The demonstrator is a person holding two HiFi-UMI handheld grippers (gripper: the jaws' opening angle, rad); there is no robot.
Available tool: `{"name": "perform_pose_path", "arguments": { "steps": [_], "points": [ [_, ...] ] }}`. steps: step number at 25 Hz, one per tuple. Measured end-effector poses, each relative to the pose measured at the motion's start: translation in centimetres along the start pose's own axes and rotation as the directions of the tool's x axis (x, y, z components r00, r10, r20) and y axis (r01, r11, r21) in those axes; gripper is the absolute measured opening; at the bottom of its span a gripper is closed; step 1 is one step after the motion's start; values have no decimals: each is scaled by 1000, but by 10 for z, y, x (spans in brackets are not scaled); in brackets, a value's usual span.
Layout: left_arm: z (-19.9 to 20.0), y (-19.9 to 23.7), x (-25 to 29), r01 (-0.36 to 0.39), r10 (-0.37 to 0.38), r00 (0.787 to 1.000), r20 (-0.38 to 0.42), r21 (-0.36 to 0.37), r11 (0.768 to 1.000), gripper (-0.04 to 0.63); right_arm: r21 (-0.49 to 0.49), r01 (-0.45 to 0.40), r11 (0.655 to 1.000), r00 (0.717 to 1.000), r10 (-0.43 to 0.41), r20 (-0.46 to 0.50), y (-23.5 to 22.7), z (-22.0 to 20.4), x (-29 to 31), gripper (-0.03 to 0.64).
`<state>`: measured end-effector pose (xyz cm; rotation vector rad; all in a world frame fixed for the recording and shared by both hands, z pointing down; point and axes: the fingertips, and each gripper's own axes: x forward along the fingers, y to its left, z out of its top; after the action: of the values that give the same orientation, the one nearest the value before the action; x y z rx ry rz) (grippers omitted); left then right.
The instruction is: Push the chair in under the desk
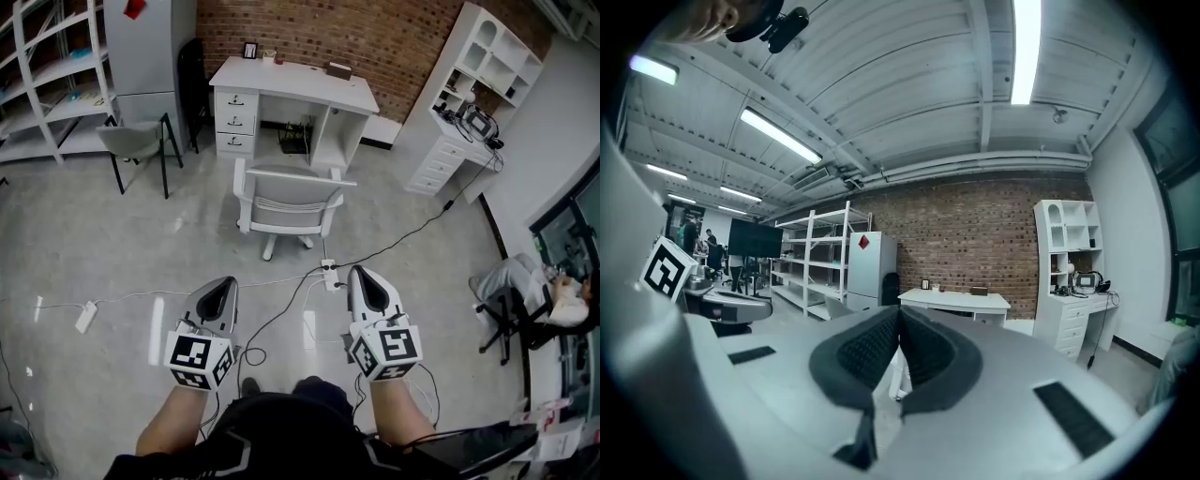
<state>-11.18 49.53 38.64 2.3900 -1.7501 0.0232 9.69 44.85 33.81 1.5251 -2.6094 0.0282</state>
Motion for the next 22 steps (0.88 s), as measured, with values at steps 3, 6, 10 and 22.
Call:
{"name": "perform_pose_path", "arguments": {
  "steps": [3, 6, 10, 22],
  "points": [
    [-3, 6, 1, 9, -9, 1000, -1, -15, 1000, 6, -25, -16, 1000, 1000, 16, -9, 11, 0, 4, 8],
    [-4, 8, 6, 13, -13, 1000, 7, -13, 1000, 6, -43, -25, 999, 1000, 25, -2, 12, 0, 11, 8],
    [-5, 11, 16, -2, 2, 1000, 3, -14, 1000, 7, -25, -42, 999, 999, 43, 24, 5, 2, 22, 8],
    [23, 18, 93, -40, 39, 999, 10, 37, 999, 8, -1, -74, 997, 996, 74, 53, -53, 11, 97, 8]
  ]
}}
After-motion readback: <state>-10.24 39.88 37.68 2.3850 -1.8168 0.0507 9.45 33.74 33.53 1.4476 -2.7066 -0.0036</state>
